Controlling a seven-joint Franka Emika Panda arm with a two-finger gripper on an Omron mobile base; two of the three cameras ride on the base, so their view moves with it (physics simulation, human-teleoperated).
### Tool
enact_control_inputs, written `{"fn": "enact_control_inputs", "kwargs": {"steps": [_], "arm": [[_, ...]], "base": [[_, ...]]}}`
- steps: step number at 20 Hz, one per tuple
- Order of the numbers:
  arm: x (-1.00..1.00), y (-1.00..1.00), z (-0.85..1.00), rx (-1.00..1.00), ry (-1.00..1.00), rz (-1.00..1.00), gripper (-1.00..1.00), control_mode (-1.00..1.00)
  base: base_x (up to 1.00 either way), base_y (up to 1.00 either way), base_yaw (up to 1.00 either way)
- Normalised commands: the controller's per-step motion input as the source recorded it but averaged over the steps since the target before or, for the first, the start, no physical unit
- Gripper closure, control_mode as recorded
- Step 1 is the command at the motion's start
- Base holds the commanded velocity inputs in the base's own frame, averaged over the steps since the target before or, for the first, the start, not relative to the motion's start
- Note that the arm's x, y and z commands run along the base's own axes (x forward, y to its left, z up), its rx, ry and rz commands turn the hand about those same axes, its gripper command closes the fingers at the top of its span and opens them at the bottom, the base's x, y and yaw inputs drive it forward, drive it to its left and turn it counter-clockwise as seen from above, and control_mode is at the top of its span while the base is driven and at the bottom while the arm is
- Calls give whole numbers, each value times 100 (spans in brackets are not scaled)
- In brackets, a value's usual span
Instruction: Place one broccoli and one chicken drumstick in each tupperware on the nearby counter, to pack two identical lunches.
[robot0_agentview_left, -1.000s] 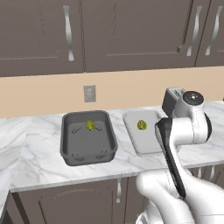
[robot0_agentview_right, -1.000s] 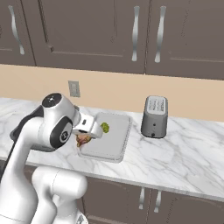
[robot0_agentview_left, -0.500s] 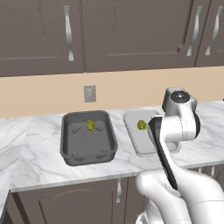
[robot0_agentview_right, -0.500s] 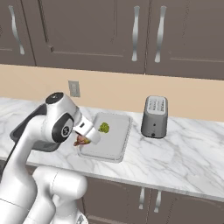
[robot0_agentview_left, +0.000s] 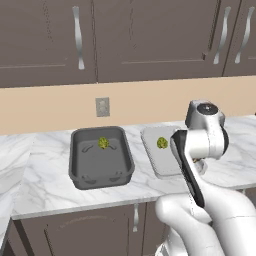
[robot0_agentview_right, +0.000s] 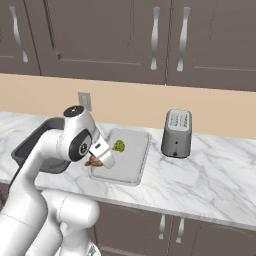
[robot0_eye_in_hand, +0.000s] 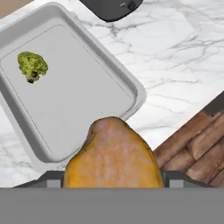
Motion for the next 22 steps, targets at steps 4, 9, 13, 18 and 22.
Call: {"fn": "enact_control_inputs", "kwargs": {"steps": [4, 9, 13, 18, 22], "arm": [[32, 0, -30, 1, -5, -5, 100, -100], [49, 0, -25, 4, -1, 0, 100, -100], [47, 0, -19, 3, 0, 0, 100, -100], [48, -2, -15, 3, 0, 0, 100, -100], [48, -6, -23, 1, 3, -3, 100, -100]], "base": [[0, 0, 0], [0, 0, 0], [0, 0, 0], [0, 0, 0], [0, 0, 0]]}}
